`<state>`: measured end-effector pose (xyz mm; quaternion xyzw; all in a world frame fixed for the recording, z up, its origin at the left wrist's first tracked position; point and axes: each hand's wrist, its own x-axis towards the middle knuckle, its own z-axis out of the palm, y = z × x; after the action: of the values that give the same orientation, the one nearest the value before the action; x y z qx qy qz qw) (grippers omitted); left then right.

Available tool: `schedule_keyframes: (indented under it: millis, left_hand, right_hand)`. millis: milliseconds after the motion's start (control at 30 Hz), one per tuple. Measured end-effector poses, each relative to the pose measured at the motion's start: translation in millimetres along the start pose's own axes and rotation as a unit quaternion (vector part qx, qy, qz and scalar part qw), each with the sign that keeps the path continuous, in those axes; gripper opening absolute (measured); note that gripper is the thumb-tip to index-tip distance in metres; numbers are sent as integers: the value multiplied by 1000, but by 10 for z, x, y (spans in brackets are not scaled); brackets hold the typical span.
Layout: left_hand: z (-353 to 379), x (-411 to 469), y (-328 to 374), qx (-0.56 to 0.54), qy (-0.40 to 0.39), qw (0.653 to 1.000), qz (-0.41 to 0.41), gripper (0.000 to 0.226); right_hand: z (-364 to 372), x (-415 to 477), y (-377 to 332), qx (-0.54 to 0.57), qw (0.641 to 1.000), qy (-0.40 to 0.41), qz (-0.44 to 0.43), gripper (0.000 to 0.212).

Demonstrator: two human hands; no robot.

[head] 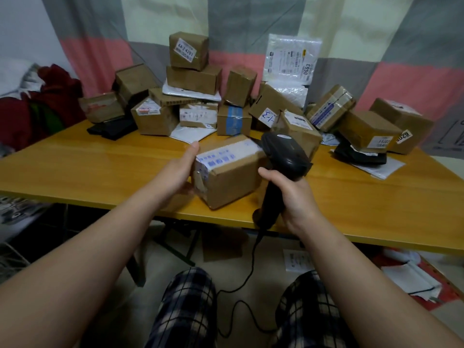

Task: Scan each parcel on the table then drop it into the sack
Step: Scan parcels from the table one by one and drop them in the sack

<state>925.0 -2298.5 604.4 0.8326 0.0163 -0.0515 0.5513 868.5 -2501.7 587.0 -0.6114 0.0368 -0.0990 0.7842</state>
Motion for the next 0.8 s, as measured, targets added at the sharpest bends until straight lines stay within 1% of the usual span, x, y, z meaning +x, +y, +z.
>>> schedule_keyframes:
  millis: [67, 100, 133, 167, 200, 267, 300, 367, 433, 500, 567, 600, 633, 667, 733, 767, 800]
  left_hand:
    - [-19, 83, -105, 106, 79, 988, 79, 51]
    - [-27, 85, -125, 128, 126, 976, 121, 45]
    - [-26, 60, -126, 124, 152, 967, 161, 39]
    - [-17, 30, -128, 109, 151, 963, 195, 38]
    - [-4, 3, -138, 95, 122, 965, 214, 39]
    - [29, -65, -166, 103, 39, 974, 196, 50]
    - [37, -85, -189, 112, 15, 977, 181, 58]
    - [-3, -77, -224, 104, 20, 979, 172, 68]
    - [-63, -61, -238, 87, 26, 979, 183, 65]
    - [-93, -90, -257, 13, 7, 985, 172, 56]
    - [-106, -119, -264, -115, -19, 985, 127, 49]
    - [-102, -122, -265, -132, -24, 985, 106, 48]
    - [-104, -93, -271, -98, -9, 990, 98, 47]
    - [-115, -43, -281, -35, 28, 994, 104, 44]
    - [-148, 19, -256, 94, 129, 978, 135, 38]
    - [-156, 16, -230, 116, 152, 968, 164, 37]
    - [-160, 10, -207, 122, 141, 962, 197, 36]
  right_hand:
    - [50, -10, 2, 14, 1000, -5, 5, 24]
    - [66, -16, -3, 25, 1000, -4, 9, 23]
    - [75, -13, 0, 33, 999, -4, 12, 22]
    - [83, -12, 4, 35, 999, -2, 15, 22]
    - [93, -16, 6, 34, 999, 3, 17, 24]
    - [113, -34, 10, 30, 999, 11, 13, 35]
    - [119, -46, 14, 31, 999, 14, 10, 40]
    - [126, -75, 13, 42, 999, 12, 4, 44]
    - [122, -92, 13, 49, 999, 15, 0, 39]
    - [110, -102, 11, 61, 998, 24, 4, 29]
    - [97, -100, 15, 89, 996, 21, 19, 21]
    - [99, -105, 21, 106, 994, 13, 35, 20]
    - [108, -112, 26, 119, 992, 3, 50, 20]
    - [117, -117, 30, 126, 990, -4, 57, 21]
    - [143, -123, 22, 127, 991, -9, 48, 19]
    - [163, -128, 11, 125, 991, -11, 36, 18]
    - [186, -135, -5, 120, 992, -15, 22, 19]
